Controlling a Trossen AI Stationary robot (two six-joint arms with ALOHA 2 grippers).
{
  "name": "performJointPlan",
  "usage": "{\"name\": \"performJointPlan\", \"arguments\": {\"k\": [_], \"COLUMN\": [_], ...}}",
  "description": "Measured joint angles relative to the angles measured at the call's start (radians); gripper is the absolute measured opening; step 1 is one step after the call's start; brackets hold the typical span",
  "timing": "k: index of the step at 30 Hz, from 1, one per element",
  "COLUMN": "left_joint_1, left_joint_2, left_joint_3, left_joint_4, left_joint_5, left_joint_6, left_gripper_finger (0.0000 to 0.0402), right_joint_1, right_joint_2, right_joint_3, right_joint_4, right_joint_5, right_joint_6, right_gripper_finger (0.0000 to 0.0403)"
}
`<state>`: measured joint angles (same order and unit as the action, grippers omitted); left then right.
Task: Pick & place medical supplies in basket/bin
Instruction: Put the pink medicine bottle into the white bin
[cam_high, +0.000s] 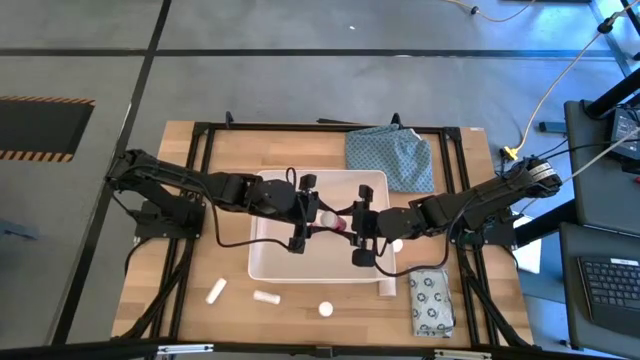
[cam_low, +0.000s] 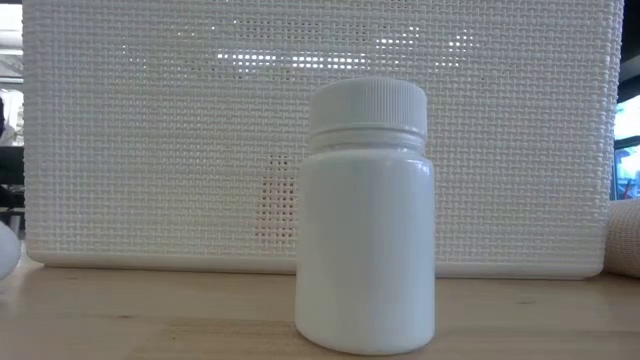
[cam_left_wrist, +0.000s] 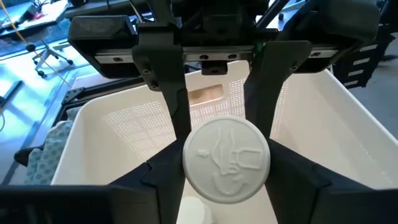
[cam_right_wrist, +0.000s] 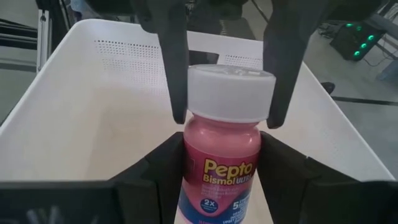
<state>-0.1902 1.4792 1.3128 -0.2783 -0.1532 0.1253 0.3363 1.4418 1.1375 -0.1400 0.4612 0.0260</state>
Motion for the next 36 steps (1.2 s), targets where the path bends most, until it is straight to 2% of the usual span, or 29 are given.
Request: {"name": "performJointPlan", "arguments": {"k": [11, 15, 21, 24, 30, 36], "left_joint_1": [0.001, 0.001, 0.000, 0.002, 0.025, 0.076], "left_joint_2": [0.004, 0.000, 0.000, 0.000, 0.000, 0.009], "left_joint_3": [-0.002, -0.003, -0.002, -0.002, -0.002, -0.002], "left_joint_4": [-0.012, -0.018, -0.036, -0.094, -0.175, -0.194], "left_joint_5": [-0.005, -0.007, -0.006, -0.010, -0.018, 0.016], "left_joint_6": [0.000, 0.004, 0.003, -0.007, -0.066, -0.122], "left_gripper_finger": [0.0179, 0.0179, 0.0179, 0.0180, 0.0180, 0.0180], "right_joint_1": [0.000, 0.000, -0.002, -0.002, -0.001, -0.001], "right_joint_2": [-0.002, -0.002, -0.003, -0.020, -0.080, -0.140], "right_joint_3": [0.005, 0.000, 0.000, 0.033, 0.134, 0.144], "right_joint_4": [-0.073, -0.127, -0.133, -0.215, -0.435, -0.557], "right_joint_5": [-0.011, -0.009, -0.008, -0.009, -0.007, -0.004], "right_joint_6": [0.079, 0.075, 0.077, 0.111, 0.270, 0.380], "right_gripper_finger": [0.0183, 0.0222, 0.0314, 0.0344, 0.0360, 0.0361]}}
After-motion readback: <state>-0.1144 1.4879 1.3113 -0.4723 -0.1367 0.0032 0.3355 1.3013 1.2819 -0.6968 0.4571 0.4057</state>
